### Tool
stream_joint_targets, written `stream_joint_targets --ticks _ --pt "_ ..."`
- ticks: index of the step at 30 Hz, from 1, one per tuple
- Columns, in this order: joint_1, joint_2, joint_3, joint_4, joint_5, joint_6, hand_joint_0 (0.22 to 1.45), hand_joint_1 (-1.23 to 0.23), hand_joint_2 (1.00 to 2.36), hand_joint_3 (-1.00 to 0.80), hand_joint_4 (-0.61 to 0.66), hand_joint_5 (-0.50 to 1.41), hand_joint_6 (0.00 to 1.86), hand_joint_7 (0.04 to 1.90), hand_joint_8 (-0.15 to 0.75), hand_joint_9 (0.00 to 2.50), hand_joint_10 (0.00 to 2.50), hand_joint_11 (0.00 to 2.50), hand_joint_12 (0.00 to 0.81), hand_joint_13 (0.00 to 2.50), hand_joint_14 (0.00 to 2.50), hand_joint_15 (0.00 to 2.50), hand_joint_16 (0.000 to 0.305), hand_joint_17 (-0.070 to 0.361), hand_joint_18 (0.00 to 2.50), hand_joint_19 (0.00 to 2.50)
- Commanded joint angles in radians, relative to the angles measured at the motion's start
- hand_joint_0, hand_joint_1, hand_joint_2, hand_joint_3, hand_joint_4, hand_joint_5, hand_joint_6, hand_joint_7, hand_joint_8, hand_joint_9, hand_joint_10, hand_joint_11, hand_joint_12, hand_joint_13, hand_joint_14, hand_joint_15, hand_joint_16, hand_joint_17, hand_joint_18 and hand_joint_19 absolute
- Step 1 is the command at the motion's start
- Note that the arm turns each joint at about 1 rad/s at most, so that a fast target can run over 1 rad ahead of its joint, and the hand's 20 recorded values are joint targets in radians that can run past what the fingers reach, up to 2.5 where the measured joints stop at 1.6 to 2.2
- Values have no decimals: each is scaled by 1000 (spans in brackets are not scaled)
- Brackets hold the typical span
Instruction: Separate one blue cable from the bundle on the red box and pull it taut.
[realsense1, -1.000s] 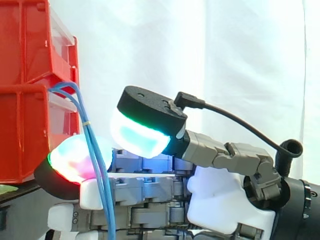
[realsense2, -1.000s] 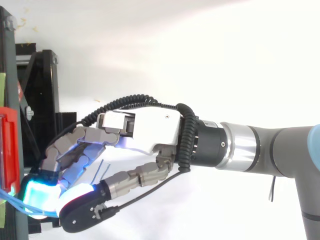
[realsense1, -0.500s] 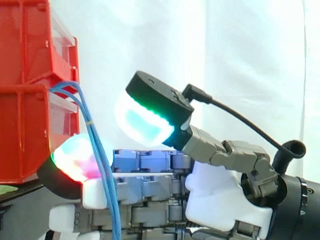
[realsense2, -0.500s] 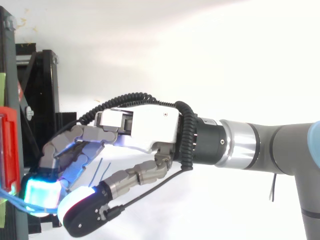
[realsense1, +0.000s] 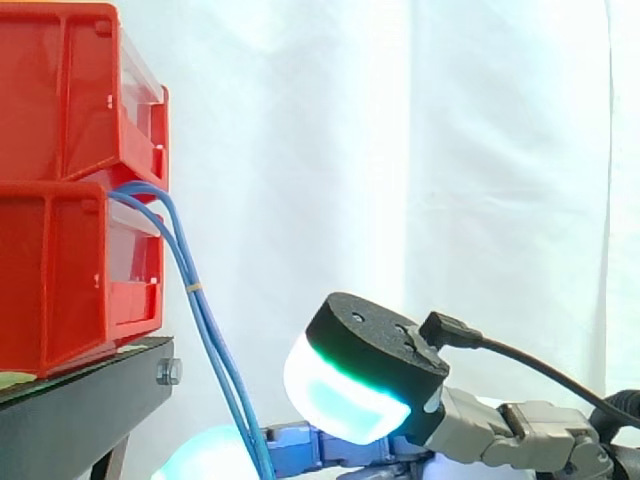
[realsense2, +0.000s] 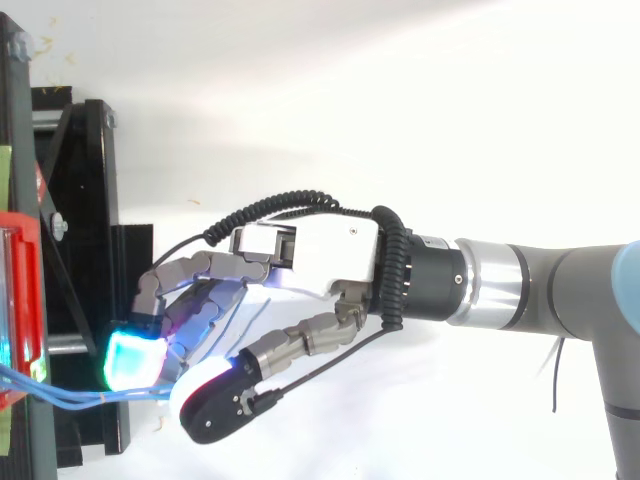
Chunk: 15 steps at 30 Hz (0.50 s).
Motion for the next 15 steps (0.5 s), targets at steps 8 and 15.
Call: stream_joint_targets --ticks 8,15 --pt "10 -5 54 -2 2 -58 558 -614 1005 -452 287 -126 502 901 275 897 13 388 312 666 12 298 37 84 533 461" --pt "30 -5 55 10 7 -77 562 -617 1004 -442 290 -127 503 905 274 899 16 392 311 668 12 296 37 84 532 461"
